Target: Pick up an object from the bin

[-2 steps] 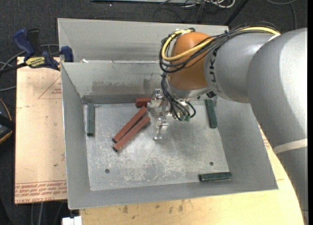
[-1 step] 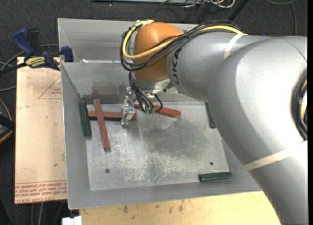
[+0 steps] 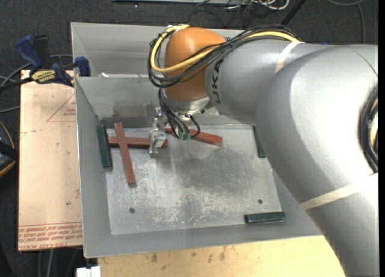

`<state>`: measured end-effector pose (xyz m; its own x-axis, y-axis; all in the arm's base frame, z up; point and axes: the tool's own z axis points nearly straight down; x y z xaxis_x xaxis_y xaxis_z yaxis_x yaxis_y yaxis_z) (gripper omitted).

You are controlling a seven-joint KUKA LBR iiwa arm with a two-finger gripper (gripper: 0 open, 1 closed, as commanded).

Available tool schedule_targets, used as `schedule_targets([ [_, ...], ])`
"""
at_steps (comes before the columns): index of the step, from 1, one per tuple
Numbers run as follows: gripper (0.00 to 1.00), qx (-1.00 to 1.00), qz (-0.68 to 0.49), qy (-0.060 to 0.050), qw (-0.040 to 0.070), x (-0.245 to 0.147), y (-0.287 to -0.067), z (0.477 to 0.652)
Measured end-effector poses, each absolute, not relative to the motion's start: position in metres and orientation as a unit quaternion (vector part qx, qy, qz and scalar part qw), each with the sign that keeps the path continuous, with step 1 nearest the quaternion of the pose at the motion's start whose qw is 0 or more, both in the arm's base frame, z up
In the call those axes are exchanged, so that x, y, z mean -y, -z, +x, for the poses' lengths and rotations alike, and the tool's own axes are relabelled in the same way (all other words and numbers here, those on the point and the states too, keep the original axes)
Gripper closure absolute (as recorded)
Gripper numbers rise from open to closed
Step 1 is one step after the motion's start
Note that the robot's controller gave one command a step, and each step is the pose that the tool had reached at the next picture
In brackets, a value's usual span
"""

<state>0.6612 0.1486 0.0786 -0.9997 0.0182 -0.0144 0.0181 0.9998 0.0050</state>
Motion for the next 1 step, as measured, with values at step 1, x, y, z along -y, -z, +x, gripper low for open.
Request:
schedule_targets([
  [1, 1.00, -1.000, -0.017, -0.001, 0.003, -0.1374, -0.2831, 0.6533],
])
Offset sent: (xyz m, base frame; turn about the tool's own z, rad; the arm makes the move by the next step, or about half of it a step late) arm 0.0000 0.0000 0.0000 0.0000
